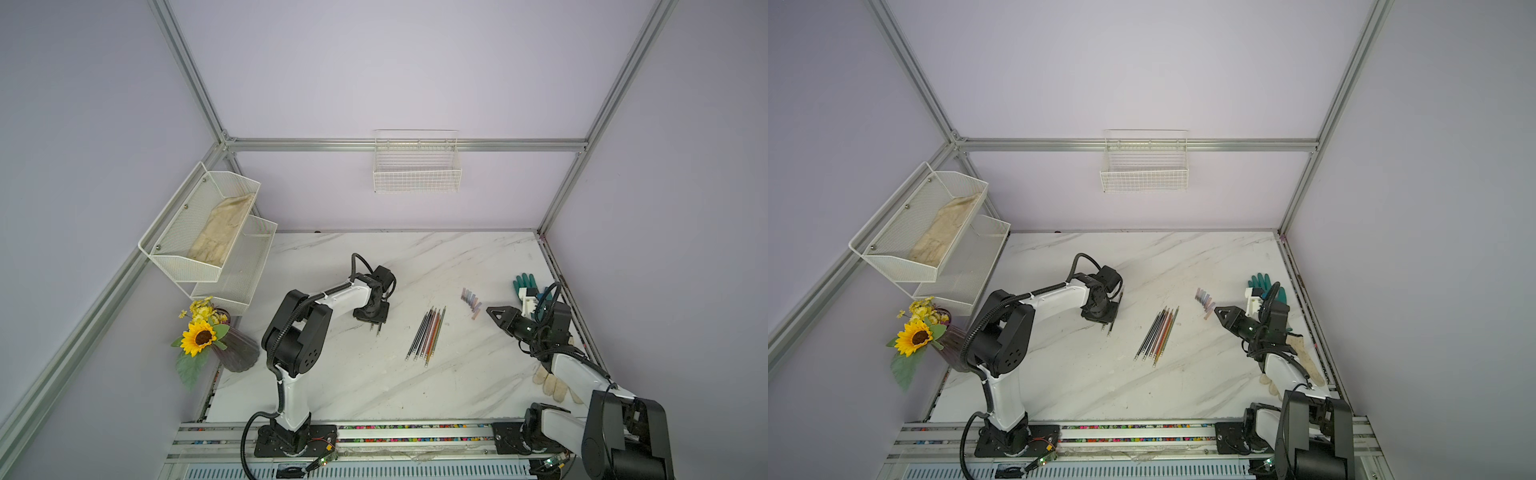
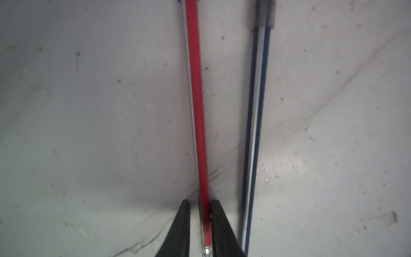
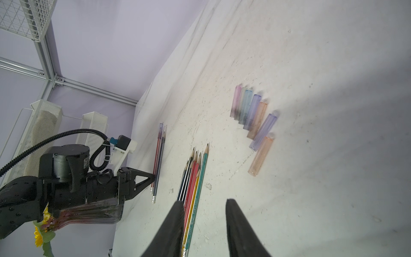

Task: Remove the protective cover of the pencils
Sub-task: Pick up the pencil from the center of the board.

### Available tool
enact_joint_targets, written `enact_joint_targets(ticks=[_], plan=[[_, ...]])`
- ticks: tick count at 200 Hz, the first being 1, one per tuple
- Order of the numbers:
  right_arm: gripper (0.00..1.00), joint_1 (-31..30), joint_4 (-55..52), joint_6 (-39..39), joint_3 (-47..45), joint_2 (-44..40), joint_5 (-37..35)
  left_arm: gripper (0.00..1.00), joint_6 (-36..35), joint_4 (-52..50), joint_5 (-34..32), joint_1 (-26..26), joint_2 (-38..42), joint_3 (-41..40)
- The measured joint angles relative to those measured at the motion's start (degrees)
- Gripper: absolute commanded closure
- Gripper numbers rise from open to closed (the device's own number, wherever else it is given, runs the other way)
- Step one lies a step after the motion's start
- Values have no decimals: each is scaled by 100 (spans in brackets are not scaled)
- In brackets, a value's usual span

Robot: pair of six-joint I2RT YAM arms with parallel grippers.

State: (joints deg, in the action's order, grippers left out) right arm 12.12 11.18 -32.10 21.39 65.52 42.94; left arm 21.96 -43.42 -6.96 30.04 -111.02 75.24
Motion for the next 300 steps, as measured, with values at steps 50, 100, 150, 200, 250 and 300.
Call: enact_joint_targets(ticks=[50, 100, 150, 200, 250, 300], plan=[[65, 0, 0, 0, 0, 0, -2, 86, -4, -76, -55, -2, 0, 4], [65, -2, 2, 0, -9, 0, -2, 92, -26, -155, -138, -2, -9, 22], [64, -2, 4, 0, -9, 0, 0, 99, -48, -229, -138, -2, -42, 83], [63, -2, 205, -33, -9, 354, 164, 97, -236, -424, 4, -2, 501, 83], [63, -28, 599, -389, -212, 789, 601, 99, -708, -793, 824, -2, 1270, 699], [63, -590, 645, -970, -192, 92, 516, 99, -1233, -817, 1561, 463, 1709, 824]])
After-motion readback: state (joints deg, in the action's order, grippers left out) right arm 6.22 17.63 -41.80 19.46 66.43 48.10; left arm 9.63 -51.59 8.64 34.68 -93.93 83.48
